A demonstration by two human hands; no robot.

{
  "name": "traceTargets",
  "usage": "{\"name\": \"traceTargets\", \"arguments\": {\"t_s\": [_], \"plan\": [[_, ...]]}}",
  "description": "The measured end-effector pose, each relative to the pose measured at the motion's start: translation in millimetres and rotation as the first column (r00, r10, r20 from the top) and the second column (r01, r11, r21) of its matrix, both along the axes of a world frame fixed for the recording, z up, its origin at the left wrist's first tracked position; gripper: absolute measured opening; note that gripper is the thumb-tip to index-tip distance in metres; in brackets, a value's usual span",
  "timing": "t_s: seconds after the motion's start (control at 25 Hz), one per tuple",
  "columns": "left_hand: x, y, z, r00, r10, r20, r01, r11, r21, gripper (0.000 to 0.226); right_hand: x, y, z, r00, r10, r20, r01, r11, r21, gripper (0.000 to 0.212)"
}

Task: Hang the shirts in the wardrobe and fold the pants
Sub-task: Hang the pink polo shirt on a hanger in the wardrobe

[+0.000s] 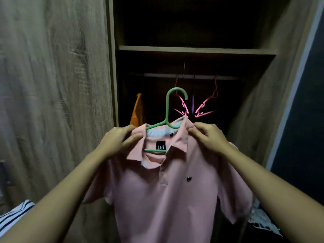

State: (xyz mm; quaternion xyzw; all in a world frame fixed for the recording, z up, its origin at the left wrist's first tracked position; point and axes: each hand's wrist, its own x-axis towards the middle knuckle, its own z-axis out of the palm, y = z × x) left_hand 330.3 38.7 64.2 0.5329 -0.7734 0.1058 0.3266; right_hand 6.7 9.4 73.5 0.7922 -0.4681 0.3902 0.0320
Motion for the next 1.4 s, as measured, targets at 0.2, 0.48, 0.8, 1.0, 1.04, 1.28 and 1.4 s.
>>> {"name": "traceTargets", "arguments": {"t_s": [0.2,0.48,0.8,1.0,1.04,1.28,1.4], "plan": [[22,0,-1,0.979,-0.010,-0.202,-0.013,0.994,-0.110,0.047,-4,0,2,0.998,-0.055,-0.018,0.054,0.997,-0.058,0.035],[24,5,-4,0.953,-0.003,-0.303,-0.025,0.996,-0.088,0.030,-3,1,-1,0.985,0.174,0.015,-0.174,0.971,0.165,0.016],[50,1,7,0.985,-0.041,-0.167,0.038,0.999,-0.024,0.029,8,0,12,0.984,-0.147,0.099,0.144,0.989,0.032,0.019],[80,1,-29,0.839,-0.073,-0.539,0.224,0.949,0.220,0.050,-5,1,14,0.979,-0.173,0.105,0.174,0.985,-0.001,0.045],[84,2,-36,0.866,-0.041,-0.498,0.236,0.913,0.334,0.052,-8,2,14,0.979,-0.176,0.099,0.177,0.984,-0.002,0.048],[117,4,-67,0.891,0.143,-0.431,-0.026,0.964,0.266,0.017,-25,4,24,0.970,-0.193,0.146,0.191,0.981,0.023,0.043],[123,10,-81,0.925,0.220,-0.310,-0.084,0.913,0.400,0.018,-35,5,26,0.967,-0.207,0.148,0.206,0.978,0.021,0.029]]}}
